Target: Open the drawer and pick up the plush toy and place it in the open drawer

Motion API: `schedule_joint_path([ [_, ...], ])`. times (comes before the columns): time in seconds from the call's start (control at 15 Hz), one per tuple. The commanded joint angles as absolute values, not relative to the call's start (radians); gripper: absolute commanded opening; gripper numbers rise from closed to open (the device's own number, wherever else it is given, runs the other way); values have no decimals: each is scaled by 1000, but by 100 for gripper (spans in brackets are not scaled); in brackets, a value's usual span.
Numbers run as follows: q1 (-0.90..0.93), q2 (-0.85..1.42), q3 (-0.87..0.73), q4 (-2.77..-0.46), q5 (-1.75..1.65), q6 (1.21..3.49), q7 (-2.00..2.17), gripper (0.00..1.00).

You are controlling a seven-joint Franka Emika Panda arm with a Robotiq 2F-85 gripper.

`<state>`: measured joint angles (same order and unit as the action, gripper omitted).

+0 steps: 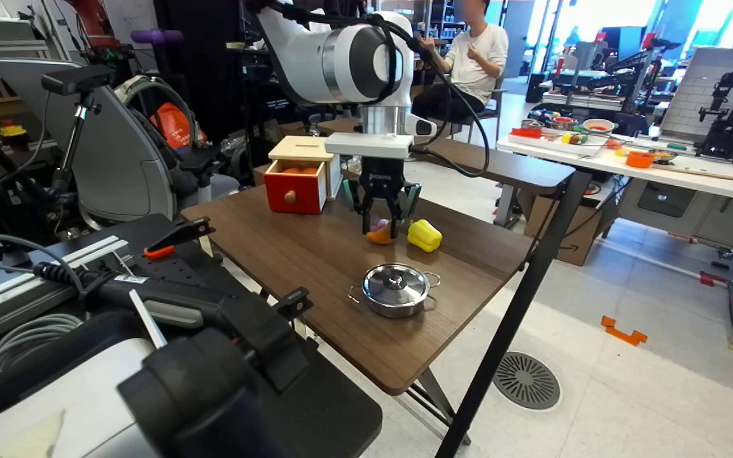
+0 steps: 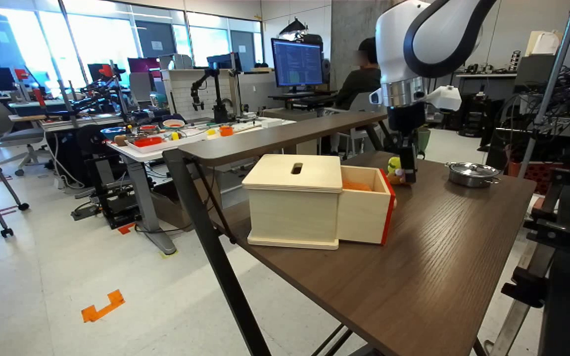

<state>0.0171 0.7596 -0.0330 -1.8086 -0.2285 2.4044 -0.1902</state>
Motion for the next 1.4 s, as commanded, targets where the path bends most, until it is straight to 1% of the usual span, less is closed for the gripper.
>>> schedule_joint_path([
  [0.0,21,790,-31,-1754,-235,2348,-192,27],
  [0.2,24,772,-20,-1758,-234,2339,-197,3],
  [0.27,29,763,-18,-1762,-236,2341,-197,1],
  [0.93,136,552,-12,-1862,-307,2364,-168,0],
  [1.33,181,488,64,-1868,-317,2338,-226,0],
])
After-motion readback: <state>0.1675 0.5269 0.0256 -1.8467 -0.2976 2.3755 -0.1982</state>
